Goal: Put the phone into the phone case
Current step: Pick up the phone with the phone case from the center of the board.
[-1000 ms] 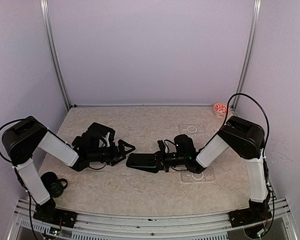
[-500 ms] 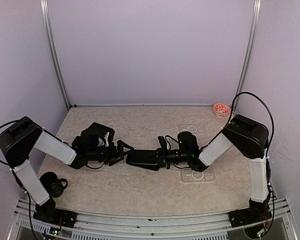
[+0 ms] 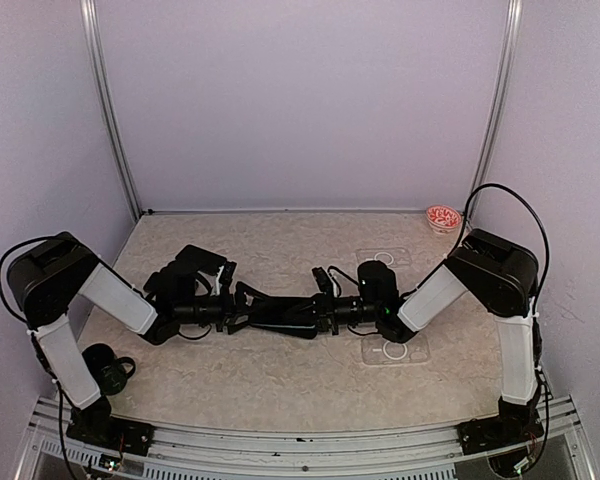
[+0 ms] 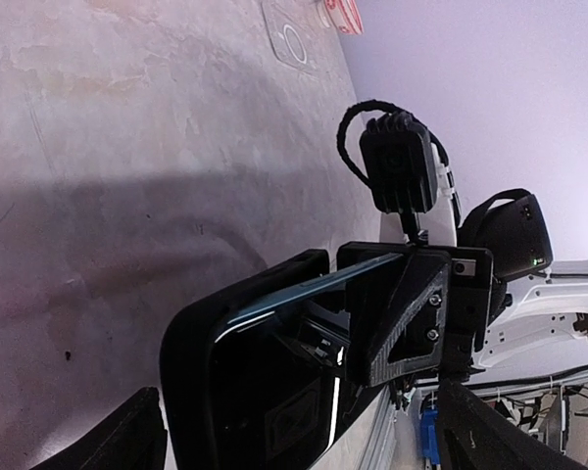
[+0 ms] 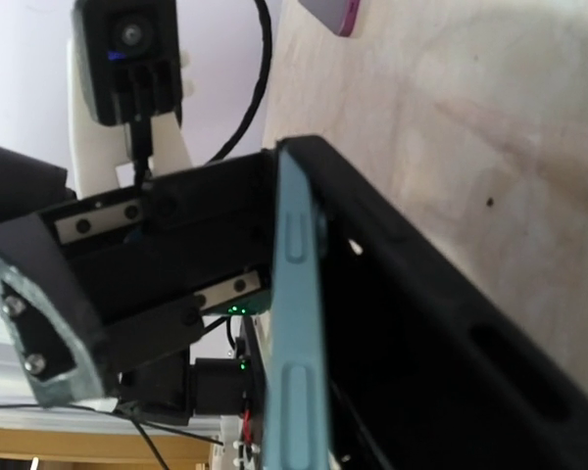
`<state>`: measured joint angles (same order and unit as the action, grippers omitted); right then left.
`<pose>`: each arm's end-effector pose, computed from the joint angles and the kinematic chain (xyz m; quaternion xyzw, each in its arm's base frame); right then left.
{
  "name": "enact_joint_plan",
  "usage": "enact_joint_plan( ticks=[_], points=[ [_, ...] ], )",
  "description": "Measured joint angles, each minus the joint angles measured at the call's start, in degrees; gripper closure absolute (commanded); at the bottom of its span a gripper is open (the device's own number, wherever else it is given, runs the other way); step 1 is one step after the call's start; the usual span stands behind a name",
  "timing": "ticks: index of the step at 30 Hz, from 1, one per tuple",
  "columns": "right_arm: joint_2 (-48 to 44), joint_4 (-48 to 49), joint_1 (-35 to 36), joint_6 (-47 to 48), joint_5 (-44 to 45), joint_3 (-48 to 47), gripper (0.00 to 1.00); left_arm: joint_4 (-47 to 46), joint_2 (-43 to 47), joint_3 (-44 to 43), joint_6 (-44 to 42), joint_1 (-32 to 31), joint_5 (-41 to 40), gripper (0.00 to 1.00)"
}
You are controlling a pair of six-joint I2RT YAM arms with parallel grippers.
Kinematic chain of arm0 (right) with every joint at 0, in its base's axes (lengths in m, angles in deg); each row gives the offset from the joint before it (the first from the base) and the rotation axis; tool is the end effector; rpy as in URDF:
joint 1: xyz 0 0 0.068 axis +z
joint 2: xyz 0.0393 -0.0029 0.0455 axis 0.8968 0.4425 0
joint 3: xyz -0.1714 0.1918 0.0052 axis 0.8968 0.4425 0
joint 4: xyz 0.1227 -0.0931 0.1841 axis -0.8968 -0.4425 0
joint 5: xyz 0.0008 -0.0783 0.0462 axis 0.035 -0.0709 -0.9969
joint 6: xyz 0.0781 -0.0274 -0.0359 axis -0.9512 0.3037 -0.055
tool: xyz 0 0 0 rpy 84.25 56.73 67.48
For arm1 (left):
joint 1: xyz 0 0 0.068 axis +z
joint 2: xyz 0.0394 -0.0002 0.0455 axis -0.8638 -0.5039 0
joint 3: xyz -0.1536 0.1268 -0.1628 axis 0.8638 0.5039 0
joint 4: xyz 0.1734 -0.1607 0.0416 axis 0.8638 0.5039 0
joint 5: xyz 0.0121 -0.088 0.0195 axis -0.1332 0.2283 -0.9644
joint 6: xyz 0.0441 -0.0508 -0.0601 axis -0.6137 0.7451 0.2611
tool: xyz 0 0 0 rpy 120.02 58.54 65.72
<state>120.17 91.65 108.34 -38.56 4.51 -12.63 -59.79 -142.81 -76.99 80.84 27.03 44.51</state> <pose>0.2580 0.3293 0.1118 -0.0269 0.7570 0.6499 0.0619 0.2533 -0.2184 0.1161 0.0147 0.8049 -0.5547 0.2104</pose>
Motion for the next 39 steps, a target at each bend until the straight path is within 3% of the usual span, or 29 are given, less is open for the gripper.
enact_joint_plan(
  ticks=[15, 39],
  points=[
    [0.5, 1.4, 0.0, 2.5, -2.3, -0.1, 1.0, -2.9, 0.0, 0.0, 1.5, -0.9, 3.2, 0.21],
    [1.2, 4.5, -0.4, 4.0, -6.1, -1.1, 1.0, -2.9, 0.0, 0.4, 2.0, -1.1, 3.1, 0.65]
  ],
)
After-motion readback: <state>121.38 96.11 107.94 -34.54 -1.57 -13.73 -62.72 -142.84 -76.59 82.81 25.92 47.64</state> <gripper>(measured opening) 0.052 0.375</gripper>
